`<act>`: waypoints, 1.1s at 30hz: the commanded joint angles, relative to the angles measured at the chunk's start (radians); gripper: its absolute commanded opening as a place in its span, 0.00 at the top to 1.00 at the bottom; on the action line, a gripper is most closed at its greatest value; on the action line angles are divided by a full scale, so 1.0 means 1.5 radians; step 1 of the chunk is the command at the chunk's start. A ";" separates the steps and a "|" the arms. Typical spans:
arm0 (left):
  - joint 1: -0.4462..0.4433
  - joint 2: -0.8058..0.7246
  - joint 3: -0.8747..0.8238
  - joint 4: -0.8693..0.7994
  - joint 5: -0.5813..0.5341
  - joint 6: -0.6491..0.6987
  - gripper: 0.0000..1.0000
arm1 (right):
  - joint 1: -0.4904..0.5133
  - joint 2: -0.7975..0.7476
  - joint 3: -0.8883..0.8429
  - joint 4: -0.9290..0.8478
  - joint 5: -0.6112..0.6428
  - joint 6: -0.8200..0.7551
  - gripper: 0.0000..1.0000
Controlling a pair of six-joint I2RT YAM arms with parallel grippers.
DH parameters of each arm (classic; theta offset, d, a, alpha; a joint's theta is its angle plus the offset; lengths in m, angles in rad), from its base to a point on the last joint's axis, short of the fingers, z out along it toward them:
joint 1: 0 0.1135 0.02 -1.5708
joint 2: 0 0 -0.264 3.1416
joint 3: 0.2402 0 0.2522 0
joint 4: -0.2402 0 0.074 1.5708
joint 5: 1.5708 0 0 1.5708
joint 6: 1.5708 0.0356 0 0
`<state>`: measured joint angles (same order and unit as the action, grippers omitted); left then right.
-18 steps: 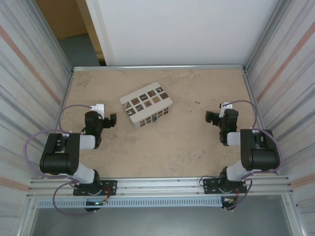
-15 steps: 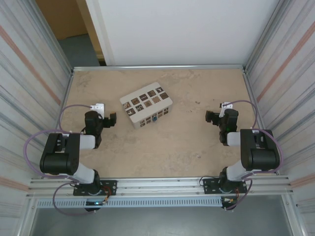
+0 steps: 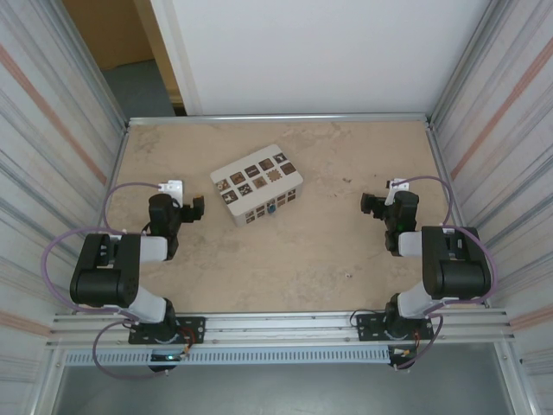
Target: Unlock the padlock with the key
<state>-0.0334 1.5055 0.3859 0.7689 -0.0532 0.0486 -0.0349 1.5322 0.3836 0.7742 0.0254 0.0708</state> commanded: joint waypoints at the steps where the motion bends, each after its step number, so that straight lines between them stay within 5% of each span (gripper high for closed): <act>1: -0.003 0.005 0.013 0.026 -0.011 0.004 0.01 | -0.004 0.006 0.017 0.013 -0.002 0.013 0.01; 28: 0.007 0.002 0.009 0.029 0.007 -0.003 0.01 | -0.008 0.003 0.016 0.016 -0.009 0.014 0.01; 33: 0.006 -0.051 0.007 -0.010 -0.024 -0.014 0.01 | -0.013 -0.058 0.038 -0.073 -0.001 0.025 0.01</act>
<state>-0.0322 1.4899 0.3862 0.7708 -0.0563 0.0448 -0.0460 1.5059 0.4057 0.7269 0.0219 0.0772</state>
